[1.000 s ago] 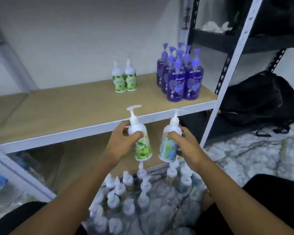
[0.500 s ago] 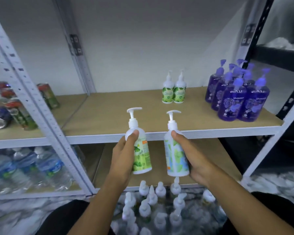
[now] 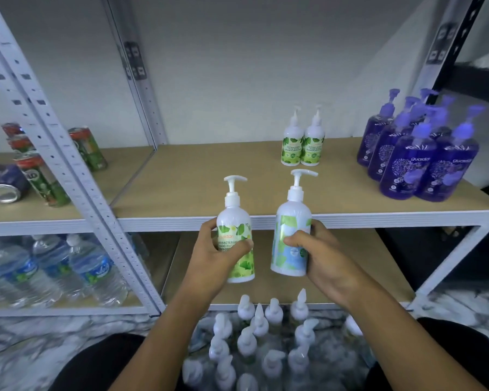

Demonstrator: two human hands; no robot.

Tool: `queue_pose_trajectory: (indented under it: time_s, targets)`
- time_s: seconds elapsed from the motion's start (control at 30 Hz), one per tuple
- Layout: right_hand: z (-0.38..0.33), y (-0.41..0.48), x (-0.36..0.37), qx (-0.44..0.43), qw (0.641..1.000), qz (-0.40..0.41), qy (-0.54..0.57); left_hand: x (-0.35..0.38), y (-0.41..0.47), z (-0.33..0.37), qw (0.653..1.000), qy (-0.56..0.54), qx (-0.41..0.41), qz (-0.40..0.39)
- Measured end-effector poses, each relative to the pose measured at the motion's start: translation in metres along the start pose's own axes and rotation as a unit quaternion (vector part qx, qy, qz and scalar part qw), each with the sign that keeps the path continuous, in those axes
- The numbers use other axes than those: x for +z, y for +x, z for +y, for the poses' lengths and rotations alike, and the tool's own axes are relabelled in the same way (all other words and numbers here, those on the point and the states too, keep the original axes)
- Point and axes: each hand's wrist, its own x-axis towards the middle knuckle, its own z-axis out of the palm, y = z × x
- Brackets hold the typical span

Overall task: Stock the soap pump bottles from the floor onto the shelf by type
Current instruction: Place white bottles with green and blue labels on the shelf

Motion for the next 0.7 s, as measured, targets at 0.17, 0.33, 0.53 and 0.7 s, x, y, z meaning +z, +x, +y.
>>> queue_pose_trajectory:
  time_s: [0.17,0.33,0.53,0.7]
  targets:
    - [0.005,-0.001,0.000,-0.049,0.996,0.034,-0.067,-0.002,-0.004,0.000,0.998,0.052,0.024,0.017]
    - [0.004,-0.007,0.005,-0.083,0.988,0.057,-0.117,-0.002,-0.008,0.004,0.999,0.035,0.024,0.018]
    - [-0.007,-0.003,0.014,-0.127,0.979,0.060,-0.149,0.000,0.000,0.018,0.998,0.029,0.047,0.024]
    - [-0.033,0.026,0.031,-0.170,0.967,0.049,-0.183,-0.005,0.044,0.055,0.995,0.062,0.068,0.026]
